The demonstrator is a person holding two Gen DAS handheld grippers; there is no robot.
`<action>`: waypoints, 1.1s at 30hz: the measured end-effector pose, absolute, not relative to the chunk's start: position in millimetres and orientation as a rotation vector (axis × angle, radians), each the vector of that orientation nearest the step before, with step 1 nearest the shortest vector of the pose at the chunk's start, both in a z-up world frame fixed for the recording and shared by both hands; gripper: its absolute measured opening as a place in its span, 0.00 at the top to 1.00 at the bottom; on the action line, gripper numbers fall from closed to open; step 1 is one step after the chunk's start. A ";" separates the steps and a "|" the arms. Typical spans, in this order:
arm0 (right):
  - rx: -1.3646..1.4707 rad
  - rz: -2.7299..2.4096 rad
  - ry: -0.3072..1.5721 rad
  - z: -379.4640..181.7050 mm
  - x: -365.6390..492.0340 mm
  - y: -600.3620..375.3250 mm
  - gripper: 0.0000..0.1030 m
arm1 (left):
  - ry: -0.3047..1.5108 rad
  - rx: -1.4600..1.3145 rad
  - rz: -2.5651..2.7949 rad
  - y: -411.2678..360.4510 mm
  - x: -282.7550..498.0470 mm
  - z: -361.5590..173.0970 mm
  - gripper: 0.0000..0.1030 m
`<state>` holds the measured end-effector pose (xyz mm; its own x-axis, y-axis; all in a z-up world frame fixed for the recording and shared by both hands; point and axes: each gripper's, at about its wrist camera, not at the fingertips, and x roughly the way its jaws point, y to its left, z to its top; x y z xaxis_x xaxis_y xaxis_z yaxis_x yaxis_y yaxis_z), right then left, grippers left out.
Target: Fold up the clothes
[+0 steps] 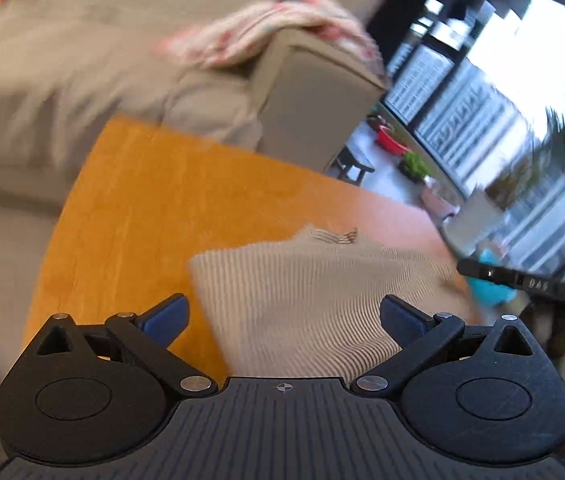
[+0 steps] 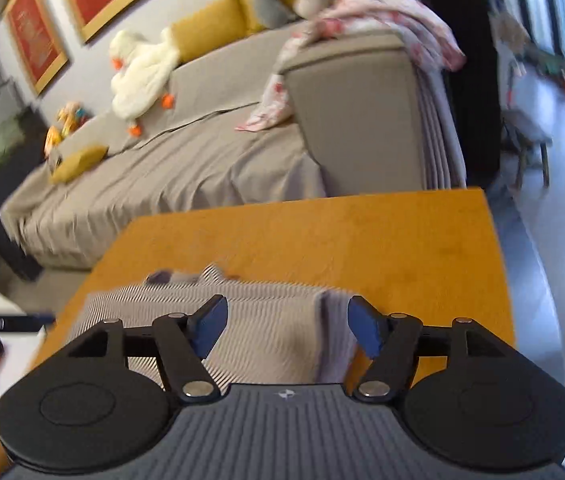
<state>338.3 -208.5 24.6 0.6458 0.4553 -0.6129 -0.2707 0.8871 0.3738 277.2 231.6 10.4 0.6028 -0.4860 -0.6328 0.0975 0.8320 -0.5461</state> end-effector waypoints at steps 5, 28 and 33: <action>0.356 0.408 0.893 -6.4 373.2 -229.1 0.35 | 0.919 -0.605 -0.383 239.2 295.6 -17.9 0.00; 0.009 0.720 0.775 58.6 347.7 -146.6 0.90 | 0.800 -0.426 -0.443 219.3 291.2 11.5 0.76; -0.063 0.771 0.715 89.2 276.9 -153.6 0.90 | 0.728 -0.333 -0.492 211.7 230.8 47.4 0.78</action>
